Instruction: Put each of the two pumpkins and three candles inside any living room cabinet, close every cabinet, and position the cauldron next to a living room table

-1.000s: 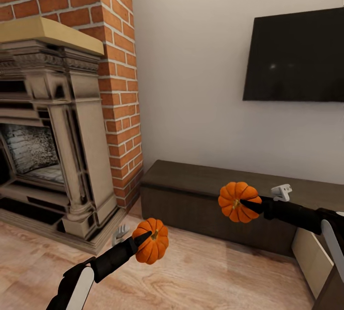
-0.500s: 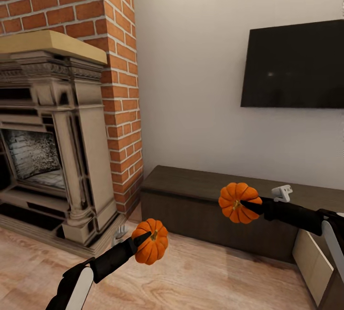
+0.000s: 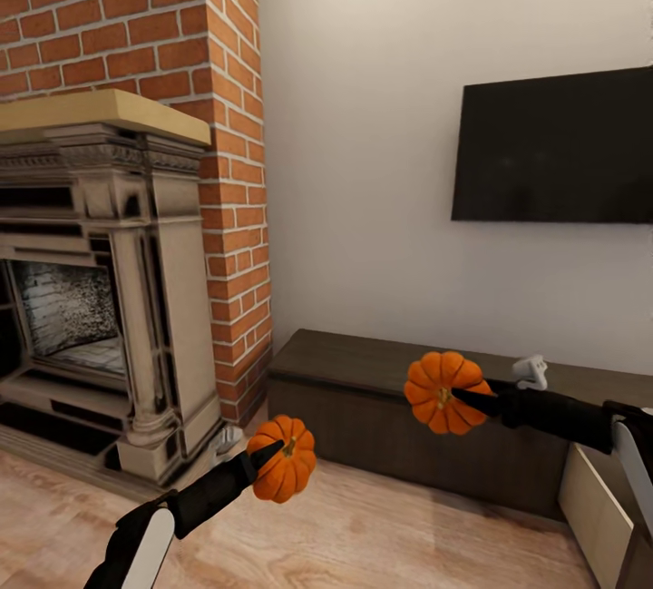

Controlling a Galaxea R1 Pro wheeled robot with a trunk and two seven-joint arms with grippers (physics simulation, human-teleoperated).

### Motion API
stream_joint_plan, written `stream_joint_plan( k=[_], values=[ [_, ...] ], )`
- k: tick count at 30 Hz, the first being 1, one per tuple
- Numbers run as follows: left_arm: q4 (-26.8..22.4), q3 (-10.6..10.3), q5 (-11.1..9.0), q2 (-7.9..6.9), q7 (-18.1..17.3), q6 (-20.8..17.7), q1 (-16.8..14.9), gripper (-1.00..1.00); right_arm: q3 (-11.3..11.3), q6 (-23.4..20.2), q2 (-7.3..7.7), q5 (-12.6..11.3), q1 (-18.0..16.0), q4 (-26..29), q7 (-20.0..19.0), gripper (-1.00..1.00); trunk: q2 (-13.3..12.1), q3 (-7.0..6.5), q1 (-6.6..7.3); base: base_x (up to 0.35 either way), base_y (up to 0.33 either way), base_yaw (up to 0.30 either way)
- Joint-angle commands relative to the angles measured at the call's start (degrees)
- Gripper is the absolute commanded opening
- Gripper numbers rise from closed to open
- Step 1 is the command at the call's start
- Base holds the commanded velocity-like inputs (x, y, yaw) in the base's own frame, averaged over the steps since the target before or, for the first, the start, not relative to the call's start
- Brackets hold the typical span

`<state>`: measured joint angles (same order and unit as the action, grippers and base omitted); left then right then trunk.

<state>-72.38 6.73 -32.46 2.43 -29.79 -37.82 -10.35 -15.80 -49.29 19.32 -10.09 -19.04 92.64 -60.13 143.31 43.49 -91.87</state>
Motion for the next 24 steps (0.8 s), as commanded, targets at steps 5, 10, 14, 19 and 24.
stream_joint_plan(
  k=[5, 10, 14, 19, 24],
  values=[
    [0.1, 0.8, -0.1, 0.09, -0.2, -0.4, 0.0, -1.00, -0.1, 0.5, -0.03, 0.0, 0.0, 0.0, -1.4, -1.00, 0.0, -1.05, 0.14, 0.000, 0.000, 0.000],
    [0.1, 0.9, -0.1, 0.04, -0.1, -0.4, 0.0, -1.00, -0.2, 1.2, -0.29, 0.3, 0.0, 0.0, -1.4, -1.00, -1.2, -2.03, 0.82, 0.000, 0.000, 0.000],
    [0.1, 0.9, -0.1, 0.03, -0.2, -0.4, 0.0, -1.00, -0.3, 0.2, -0.22, 0.4, -0.2, 0.0, -1.3, -1.00, -2.8, -2.75, 1.70, 0.000, 0.000, 0.000],
    [0.1, 0.9, -0.1, 0.03, -0.1, -0.4, 0.0, -1.00, -0.2, -0.2, -0.17, 0.5, -0.5, 0.0, -1.3, -1.00, -4.8, -3.46, 2.80, 0.000, 0.000, 0.000],
    [0.1, 0.9, -0.1, 0.03, -0.1, -0.4, 0.0, -1.00, -0.2, -3.6, 0.02, 0.8, -1.1, 0.0, -1.0, -1.00, -6.8, -3.93, 3.90, 0.000, 0.000, 0.000]
  ],
)
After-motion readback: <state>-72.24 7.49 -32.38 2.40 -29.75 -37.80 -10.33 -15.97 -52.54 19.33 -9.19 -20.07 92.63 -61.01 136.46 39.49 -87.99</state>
